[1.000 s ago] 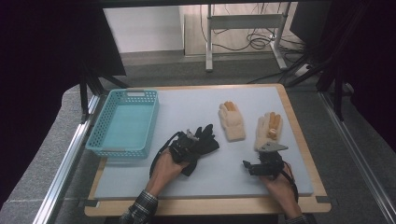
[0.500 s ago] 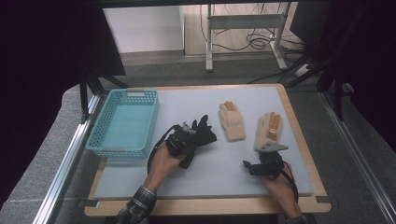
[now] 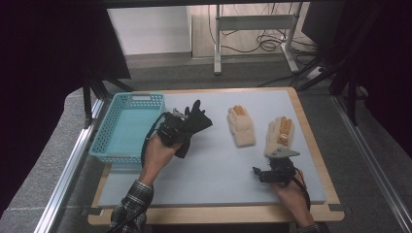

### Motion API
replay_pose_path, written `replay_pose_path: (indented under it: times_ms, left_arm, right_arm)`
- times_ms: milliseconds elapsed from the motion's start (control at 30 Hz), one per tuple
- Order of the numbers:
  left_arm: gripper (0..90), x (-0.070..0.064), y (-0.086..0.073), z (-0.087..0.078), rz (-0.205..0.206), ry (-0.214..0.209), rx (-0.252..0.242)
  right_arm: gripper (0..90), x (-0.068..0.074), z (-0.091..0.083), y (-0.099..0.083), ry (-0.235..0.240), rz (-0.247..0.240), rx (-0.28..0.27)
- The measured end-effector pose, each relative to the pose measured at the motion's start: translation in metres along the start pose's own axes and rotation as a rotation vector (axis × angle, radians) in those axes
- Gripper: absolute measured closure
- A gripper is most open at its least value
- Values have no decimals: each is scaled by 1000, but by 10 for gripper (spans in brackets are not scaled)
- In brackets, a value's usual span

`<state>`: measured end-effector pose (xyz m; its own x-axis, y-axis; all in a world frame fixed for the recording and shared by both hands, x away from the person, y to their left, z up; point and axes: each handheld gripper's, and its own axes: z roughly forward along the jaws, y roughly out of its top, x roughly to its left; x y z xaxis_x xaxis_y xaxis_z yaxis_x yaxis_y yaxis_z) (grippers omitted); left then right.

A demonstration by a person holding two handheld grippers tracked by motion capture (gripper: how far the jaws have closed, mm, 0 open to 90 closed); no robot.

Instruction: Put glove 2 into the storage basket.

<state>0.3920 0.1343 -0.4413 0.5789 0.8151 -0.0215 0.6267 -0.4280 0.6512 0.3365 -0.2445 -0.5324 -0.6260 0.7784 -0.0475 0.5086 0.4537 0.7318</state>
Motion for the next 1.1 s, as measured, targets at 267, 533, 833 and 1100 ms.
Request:
replay_pose_path:
  times_ms: [267,533,833,1100]
  left_arm:
    - [649,38,6,-27,-51,98,13]
    - [646,84,-6,-49,-149,191,7]
    - [635,128,-25,-61,-230,269,43]
    - [624,162,-43,-44,-302,294,135]
  right_arm:
    - [175,0,0,0,0,0,0]
    - [175,0,0,0,0,-1,-1]
    - [175,0,0,0,0,1,0]
    - [175,0,0,0,0,0,-1]
